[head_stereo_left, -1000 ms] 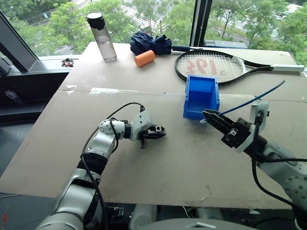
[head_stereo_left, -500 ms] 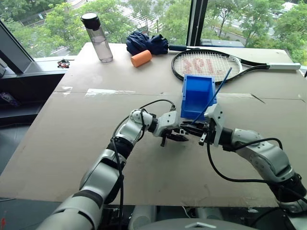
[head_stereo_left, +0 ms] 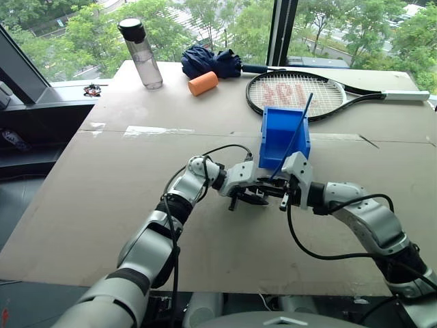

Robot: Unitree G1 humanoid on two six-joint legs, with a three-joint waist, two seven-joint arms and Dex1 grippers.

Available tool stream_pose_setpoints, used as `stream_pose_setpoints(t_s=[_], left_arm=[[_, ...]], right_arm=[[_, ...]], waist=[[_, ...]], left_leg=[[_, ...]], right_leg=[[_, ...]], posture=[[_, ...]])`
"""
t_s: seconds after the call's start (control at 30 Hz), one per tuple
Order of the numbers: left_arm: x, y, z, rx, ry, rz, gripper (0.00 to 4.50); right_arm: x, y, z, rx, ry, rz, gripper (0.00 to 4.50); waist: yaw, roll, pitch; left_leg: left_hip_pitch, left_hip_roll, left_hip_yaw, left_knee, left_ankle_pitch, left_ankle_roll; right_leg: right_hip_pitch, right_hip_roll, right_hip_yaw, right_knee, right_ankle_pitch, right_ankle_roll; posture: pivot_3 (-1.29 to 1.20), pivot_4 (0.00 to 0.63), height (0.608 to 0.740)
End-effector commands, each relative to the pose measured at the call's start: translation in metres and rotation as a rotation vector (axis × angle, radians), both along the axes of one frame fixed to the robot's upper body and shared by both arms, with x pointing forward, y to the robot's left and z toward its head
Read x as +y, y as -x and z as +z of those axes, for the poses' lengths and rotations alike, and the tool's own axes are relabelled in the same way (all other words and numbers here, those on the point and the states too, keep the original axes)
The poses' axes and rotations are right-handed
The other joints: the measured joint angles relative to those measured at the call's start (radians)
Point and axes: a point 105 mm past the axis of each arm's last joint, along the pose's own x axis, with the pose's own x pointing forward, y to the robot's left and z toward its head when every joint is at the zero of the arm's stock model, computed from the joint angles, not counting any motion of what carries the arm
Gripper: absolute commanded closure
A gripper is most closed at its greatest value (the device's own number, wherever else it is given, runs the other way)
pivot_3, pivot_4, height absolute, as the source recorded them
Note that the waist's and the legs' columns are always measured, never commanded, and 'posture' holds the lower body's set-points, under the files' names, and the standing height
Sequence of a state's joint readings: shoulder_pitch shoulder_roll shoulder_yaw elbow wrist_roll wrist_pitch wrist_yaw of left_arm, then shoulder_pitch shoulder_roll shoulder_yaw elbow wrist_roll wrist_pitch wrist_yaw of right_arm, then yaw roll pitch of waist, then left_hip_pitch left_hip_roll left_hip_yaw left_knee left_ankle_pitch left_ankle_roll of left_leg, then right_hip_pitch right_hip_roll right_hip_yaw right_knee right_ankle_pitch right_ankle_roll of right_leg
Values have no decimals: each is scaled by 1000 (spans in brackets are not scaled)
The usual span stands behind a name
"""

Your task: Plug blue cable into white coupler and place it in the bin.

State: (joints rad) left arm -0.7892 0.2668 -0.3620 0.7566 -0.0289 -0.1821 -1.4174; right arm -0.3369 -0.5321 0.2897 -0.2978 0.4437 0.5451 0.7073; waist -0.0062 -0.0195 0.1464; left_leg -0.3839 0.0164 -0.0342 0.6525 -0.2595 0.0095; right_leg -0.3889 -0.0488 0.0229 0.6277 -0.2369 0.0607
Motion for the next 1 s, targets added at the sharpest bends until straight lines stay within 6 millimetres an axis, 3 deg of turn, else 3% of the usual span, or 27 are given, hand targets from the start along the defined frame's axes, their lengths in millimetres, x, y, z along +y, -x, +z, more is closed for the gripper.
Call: stream_pose_setpoints(t_s=[0.03, 0.33, 0.53, 0.7, 1.0], left_arm=[[-7, -4, 13, -37, 32, -12, 3897], [-9, -5, 14, -40, 29, -15, 3897], [-12, -4, 14, -42, 29, -21, 3897], [-13, -5, 13, -43, 32, -15, 3897], [-16, -4, 12, -15, 74, 34, 3897]], right_arm=[[1, 5, -4, 19, 37, 38, 4500], [-1, 6, -20, 57, 134, 52, 4500], [0, 1, -41, 90, 245, 41, 4500], [-2, 7, -62, 143, 321, 60, 4500], [-8, 5, -59, 144, 321, 43, 4500]], waist=[[0, 0, 0], [3, 0, 0], [3, 0, -1], [2, -1, -2], [3, -1, -6]], left_leg=[[0, 0, 0, 0, 0, 0], [0, 0, 0, 0, 0, 0], [1, 0, 0, 0, 0, 0], [3, 0, -1, 0, 0, 0], [4, 0, -1, 0, 0, 0]], right_leg=[[0, 0, 0, 0, 0, 0], [0, 0, 0, 0, 0, 0], [1, 0, 0, 0, 0, 0], [3, 0, 0, 0, 0, 0], [4, 0, -1, 1, 0, 0]], posture=[[0, 150, 740], [0, 150, 740], [0, 150, 740], [0, 150, 740], [0, 150, 740]])
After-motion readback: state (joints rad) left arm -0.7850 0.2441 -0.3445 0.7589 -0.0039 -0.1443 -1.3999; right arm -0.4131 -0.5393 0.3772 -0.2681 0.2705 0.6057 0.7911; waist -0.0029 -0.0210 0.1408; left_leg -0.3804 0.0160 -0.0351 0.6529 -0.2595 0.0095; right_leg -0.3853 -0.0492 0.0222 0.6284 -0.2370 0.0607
